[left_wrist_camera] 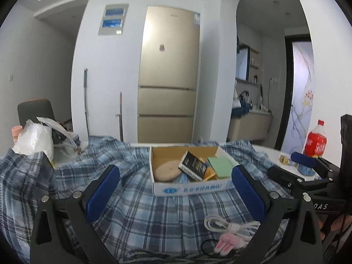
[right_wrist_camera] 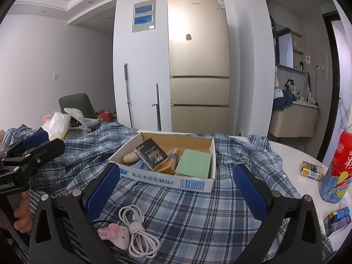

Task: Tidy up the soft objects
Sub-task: 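Grasp the pink bunny plush with the left tool while the right tool grasps the white cable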

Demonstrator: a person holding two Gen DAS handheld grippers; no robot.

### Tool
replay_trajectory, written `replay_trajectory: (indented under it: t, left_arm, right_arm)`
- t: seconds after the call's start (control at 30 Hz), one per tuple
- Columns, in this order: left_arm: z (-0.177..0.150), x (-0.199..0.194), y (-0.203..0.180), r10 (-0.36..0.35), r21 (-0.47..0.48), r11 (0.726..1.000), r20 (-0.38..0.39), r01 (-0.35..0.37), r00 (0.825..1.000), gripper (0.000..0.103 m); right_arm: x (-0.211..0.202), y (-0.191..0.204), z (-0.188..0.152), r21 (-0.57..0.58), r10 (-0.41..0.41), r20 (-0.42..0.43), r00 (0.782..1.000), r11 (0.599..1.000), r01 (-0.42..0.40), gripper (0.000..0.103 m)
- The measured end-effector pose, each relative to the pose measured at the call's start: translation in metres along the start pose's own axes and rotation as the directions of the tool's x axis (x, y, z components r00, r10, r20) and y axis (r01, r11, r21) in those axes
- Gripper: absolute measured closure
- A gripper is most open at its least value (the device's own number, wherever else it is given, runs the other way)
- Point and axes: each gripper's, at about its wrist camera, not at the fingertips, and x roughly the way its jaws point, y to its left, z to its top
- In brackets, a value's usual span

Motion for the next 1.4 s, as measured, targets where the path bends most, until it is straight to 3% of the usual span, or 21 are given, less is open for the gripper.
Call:
replay_trajectory:
  t: [0.17, 0.27, 0.53, 0.63, 0.7, 0.77, 0.87, 1.0, 1.37, 1.4]
  left_arm:
    - [-0.006, 0.018, -0.002, -0.018, 0.008, 1.0, -0.128, 0.019, 0.992, 0.0]
    - [-0.008, 0.026, 0.002, -0.017, -0.014, 1.0, -0.176, 0.014, 0.984, 0.0]
    - [-0.012, 0.034, 0.001, -0.045, -0.022, 0.999, -0.248, 0.041, 0.968, 0.0]
    - [-0.017, 0.04, -0.007, -0.08, 0.005, 0.996, -0.315, 0.086, 0.946, 0.003]
    - [-0.022, 0.047, -0.011, -0.106, 0.009, 0.993, -0.376, 0.118, 0.92, 0.005]
    - [-0.023, 0.052, -0.011, -0.117, -0.002, 0.992, -0.402, 0.127, 0.908, 0.005]
    - [-0.025, 0.055, -0.005, -0.123, -0.037, 0.992, -0.421, 0.119, 0.899, 0.01]
    - [-0.027, 0.059, -0.003, -0.136, -0.059, 0.991, -0.443, 0.122, 0.886, 0.016]
    - [-0.028, 0.062, -0.006, -0.171, -0.067, 0.985, -0.466, 0.158, 0.868, 0.016]
    - [-0.028, 0.062, -0.007, -0.173, -0.065, 0.985, -0.466, 0.161, 0.867, 0.016]
  right_arm:
    - [0.015, -0.001, -0.002, 0.015, 0.072, -0.113, 0.991, 0.997, -0.071, 0.001]
    - [0.024, 0.0, -0.007, 0.026, 0.117, -0.18, 0.977, 0.993, -0.114, 0.01]
    - [0.062, 0.008, -0.033, 0.075, 0.231, -0.427, 0.874, 0.972, -0.221, 0.037]
    - [0.068, 0.011, -0.04, 0.093, 0.27, -0.48, 0.835, 0.962, -0.257, 0.049]
    - [0.071, 0.015, -0.043, 0.094, 0.283, -0.505, 0.815, 0.957, -0.274, 0.054]
    - [0.073, 0.018, -0.046, 0.09, 0.295, -0.525, 0.799, 0.952, -0.293, 0.056]
    - [0.074, 0.023, -0.049, 0.064, 0.284, -0.541, 0.792, 0.952, -0.298, 0.057]
    - [0.079, 0.024, -0.053, 0.056, 0.272, -0.564, 0.78, 0.955, -0.293, 0.067]
    - [0.082, 0.03, -0.056, 0.024, 0.251, -0.586, 0.771, 0.956, -0.293, 0.07]
    - [0.081, 0.029, -0.056, 0.028, 0.255, -0.581, 0.773, 0.955, -0.294, 0.077]
